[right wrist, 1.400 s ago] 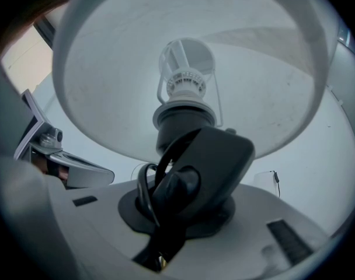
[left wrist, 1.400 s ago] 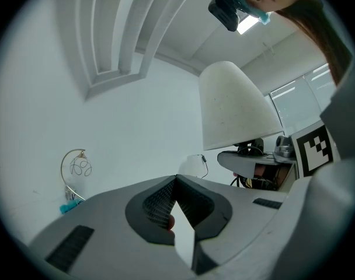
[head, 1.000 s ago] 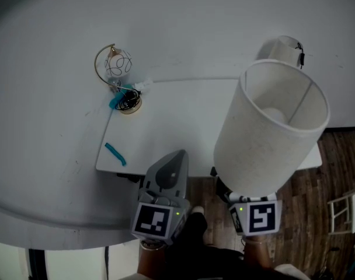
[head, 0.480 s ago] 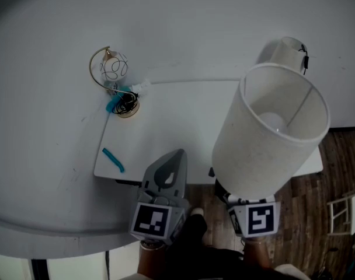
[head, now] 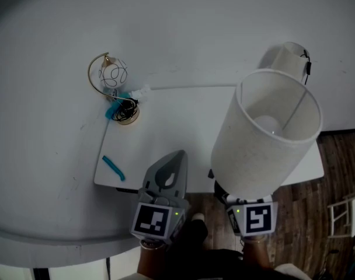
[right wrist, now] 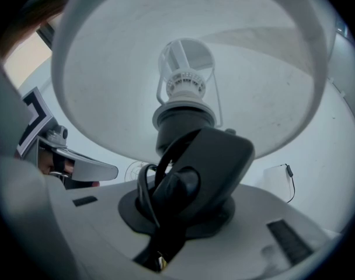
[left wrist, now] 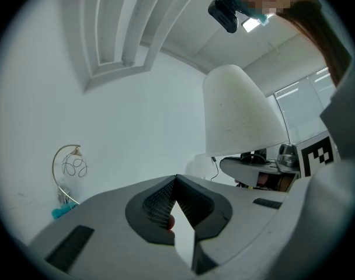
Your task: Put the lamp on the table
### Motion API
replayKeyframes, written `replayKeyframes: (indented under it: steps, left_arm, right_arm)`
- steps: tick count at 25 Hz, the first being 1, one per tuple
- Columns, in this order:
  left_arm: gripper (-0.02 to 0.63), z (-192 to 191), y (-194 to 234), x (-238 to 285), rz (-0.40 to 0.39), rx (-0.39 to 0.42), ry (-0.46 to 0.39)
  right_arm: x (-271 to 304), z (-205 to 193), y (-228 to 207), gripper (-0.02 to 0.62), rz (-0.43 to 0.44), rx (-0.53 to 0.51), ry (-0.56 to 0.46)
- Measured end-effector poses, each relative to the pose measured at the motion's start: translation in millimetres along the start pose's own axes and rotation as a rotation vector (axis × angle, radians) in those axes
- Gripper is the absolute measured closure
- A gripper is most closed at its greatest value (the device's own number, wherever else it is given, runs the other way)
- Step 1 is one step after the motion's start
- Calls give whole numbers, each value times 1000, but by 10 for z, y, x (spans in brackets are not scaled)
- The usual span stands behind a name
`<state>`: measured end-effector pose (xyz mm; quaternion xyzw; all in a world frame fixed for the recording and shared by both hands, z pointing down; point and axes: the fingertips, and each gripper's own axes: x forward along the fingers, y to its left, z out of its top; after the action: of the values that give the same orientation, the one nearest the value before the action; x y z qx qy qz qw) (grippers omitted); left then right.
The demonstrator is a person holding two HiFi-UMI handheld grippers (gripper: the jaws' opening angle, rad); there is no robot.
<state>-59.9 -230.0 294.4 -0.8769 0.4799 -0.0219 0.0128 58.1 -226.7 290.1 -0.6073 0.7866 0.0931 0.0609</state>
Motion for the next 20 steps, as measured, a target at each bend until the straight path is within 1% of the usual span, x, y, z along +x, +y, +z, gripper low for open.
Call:
replayKeyframes:
  steps: [8, 12, 15, 18, 20]
  left_arm:
    - [603, 26, 110, 135, -20, 5, -12]
    - [603, 34, 141, 183, -29, 7, -17]
    - [603, 35, 168, 214, -31, 8, -19]
    - [603, 27, 198, 232, -30, 10, -21]
    - [603, 20, 215, 244, -31, 13, -20]
  right_arm:
    - [162, -101, 15, 529, -18, 2, 0]
    - [227, -145, 34, 529, -12, 6, 8]
    - [273, -166, 28, 530, -16, 14, -11]
    - [292, -267, 41, 531, -16, 19, 27]
    - [302, -318, 29, 529, -26, 11, 28]
